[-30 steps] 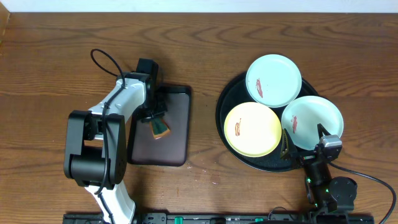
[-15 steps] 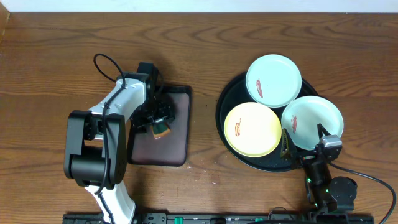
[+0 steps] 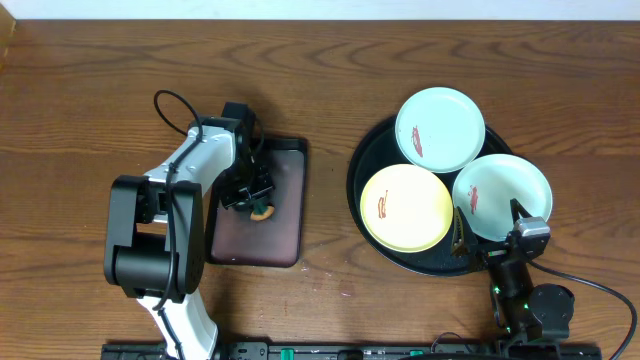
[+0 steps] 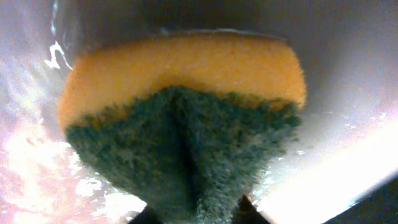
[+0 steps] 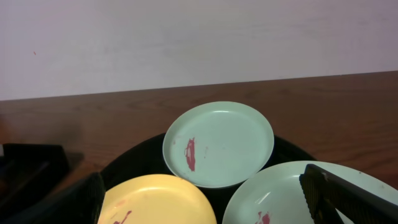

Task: Clean dirty plates on tray and stack at the side
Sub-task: 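Lower the left gripper and grasp the orange-green sponge, then lift the sponge with the left gripper off the tray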

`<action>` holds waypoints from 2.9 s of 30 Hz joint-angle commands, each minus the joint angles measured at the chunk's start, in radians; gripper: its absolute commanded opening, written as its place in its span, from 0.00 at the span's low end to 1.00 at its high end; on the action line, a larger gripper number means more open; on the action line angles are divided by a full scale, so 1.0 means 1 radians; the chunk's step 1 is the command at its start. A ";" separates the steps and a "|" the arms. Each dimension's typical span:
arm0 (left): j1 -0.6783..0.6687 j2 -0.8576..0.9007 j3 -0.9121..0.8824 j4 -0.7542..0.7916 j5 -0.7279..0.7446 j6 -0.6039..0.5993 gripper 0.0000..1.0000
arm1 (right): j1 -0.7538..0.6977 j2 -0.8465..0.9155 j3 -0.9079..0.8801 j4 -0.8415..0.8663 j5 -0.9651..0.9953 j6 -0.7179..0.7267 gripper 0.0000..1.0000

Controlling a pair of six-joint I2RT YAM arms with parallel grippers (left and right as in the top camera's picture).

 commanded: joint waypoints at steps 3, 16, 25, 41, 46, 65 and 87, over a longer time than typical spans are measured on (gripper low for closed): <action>0.000 0.021 -0.013 0.093 -0.153 -0.002 0.79 | 0.008 -0.002 -0.002 -0.002 0.002 -0.008 0.99; 0.000 0.021 -0.013 0.194 -0.229 -0.002 0.08 | 0.008 -0.002 -0.002 -0.002 0.002 -0.008 0.99; 0.000 0.021 -0.013 0.060 -0.087 -0.003 0.87 | 0.008 -0.002 -0.002 -0.002 0.002 -0.008 0.99; 0.000 0.021 -0.012 0.114 -0.088 -0.003 0.64 | 0.008 -0.002 -0.002 -0.002 0.002 -0.008 0.99; 0.000 0.021 -0.012 0.113 -0.088 -0.003 0.66 | 0.008 -0.002 -0.002 -0.002 0.002 -0.008 0.99; 0.001 -0.280 0.130 -0.013 -0.081 -0.002 0.07 | 0.008 -0.002 -0.002 -0.002 0.002 -0.008 0.99; 0.021 -0.334 -0.068 0.162 -0.140 -0.009 0.07 | 0.008 -0.002 -0.002 -0.002 0.002 -0.008 0.99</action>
